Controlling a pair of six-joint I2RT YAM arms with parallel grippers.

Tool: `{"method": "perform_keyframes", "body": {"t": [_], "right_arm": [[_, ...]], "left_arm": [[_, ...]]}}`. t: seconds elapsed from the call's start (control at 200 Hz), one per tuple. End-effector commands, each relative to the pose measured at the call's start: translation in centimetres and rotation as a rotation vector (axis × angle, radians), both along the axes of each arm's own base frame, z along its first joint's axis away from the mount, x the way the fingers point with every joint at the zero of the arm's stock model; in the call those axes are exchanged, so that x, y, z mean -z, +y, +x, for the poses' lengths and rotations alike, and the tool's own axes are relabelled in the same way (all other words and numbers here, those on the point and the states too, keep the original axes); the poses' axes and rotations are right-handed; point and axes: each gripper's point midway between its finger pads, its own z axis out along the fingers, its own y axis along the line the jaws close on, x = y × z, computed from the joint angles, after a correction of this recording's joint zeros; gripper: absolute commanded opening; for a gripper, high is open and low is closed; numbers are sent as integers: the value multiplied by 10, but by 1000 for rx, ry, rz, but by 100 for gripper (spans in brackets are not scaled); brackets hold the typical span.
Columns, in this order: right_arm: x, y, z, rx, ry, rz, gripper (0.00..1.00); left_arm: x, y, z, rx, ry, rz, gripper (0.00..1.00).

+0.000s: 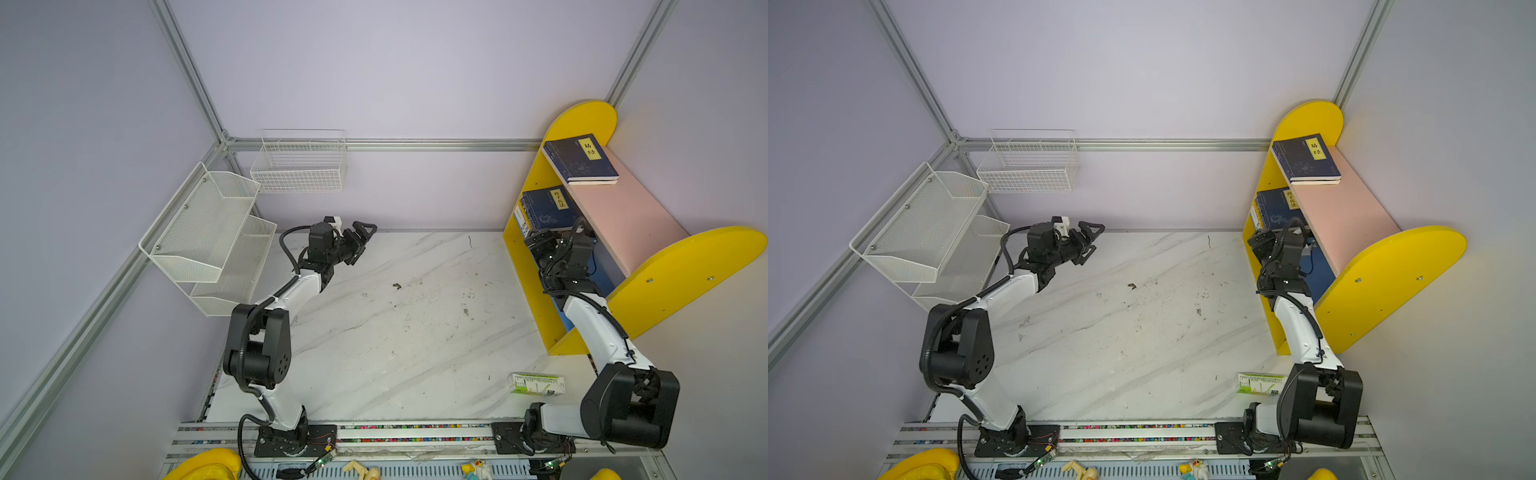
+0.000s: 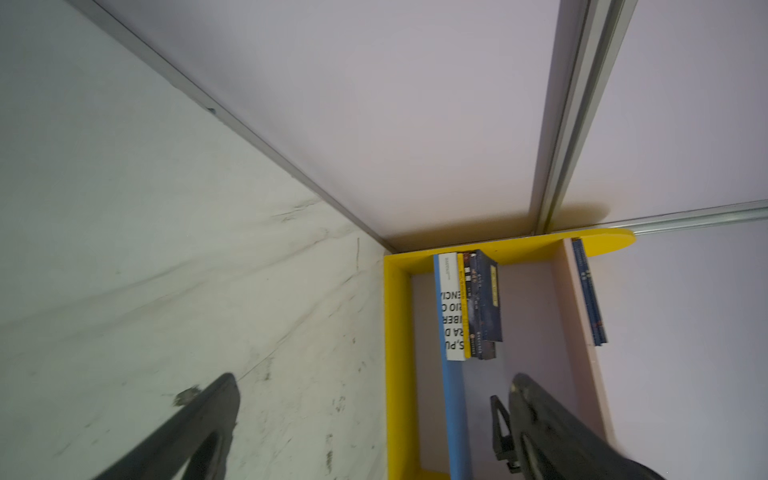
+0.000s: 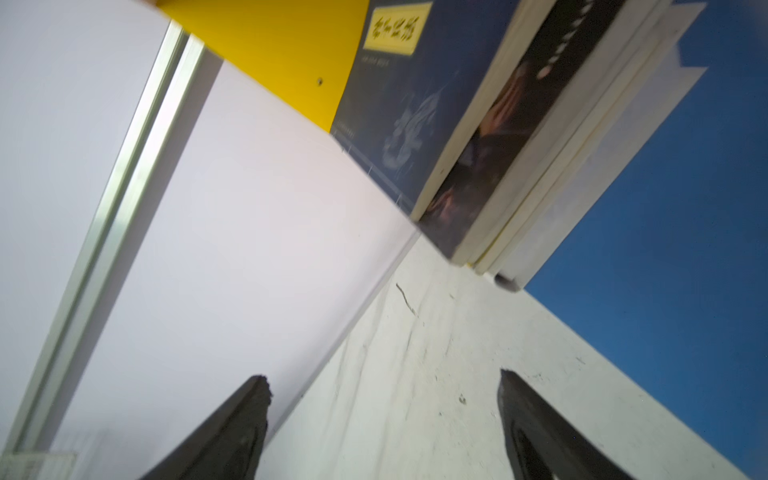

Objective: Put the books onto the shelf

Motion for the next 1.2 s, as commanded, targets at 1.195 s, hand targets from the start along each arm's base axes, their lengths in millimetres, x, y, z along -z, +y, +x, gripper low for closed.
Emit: {"method": "perform_keyframes", "body": {"t": [1.195], "right_arm": [[118,-39,-32,254,-81,-627,97]], "left_arm": [[113,231,-111,-677,-194,1133,100]]}}
